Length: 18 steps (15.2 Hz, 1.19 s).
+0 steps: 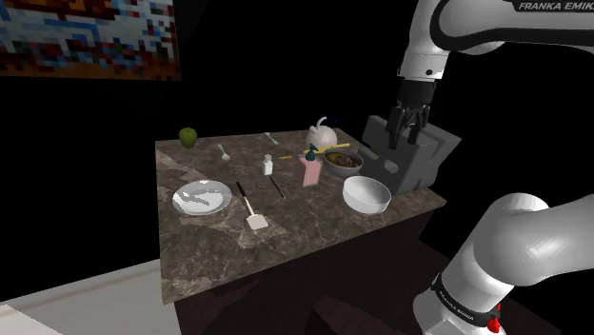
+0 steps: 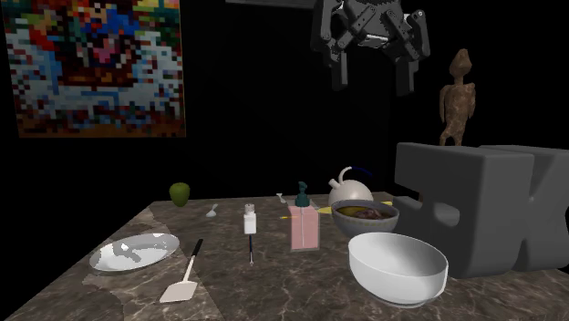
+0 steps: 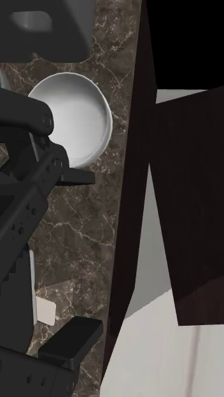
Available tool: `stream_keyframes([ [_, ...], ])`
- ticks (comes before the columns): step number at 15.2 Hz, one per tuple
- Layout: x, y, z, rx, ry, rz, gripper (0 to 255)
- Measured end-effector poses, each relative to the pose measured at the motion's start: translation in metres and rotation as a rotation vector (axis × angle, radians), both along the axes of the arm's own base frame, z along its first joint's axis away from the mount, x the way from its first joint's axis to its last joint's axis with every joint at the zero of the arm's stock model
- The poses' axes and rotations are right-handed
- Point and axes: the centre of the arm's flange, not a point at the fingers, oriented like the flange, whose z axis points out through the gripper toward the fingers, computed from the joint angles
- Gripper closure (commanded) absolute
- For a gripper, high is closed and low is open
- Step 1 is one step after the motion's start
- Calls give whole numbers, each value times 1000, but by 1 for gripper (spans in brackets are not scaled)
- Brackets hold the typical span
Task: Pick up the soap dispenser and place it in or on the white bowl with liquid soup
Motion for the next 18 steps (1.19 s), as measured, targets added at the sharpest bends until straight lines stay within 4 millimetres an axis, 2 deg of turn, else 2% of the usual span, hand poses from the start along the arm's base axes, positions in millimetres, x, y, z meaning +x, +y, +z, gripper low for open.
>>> stream_keyframes([
  [2,6,-1,-3,0,0,1,0],
  [6,42,-14,-23,-1,-5,4,0],
  [18,173,-59,-95,-6,-26,17,0],
])
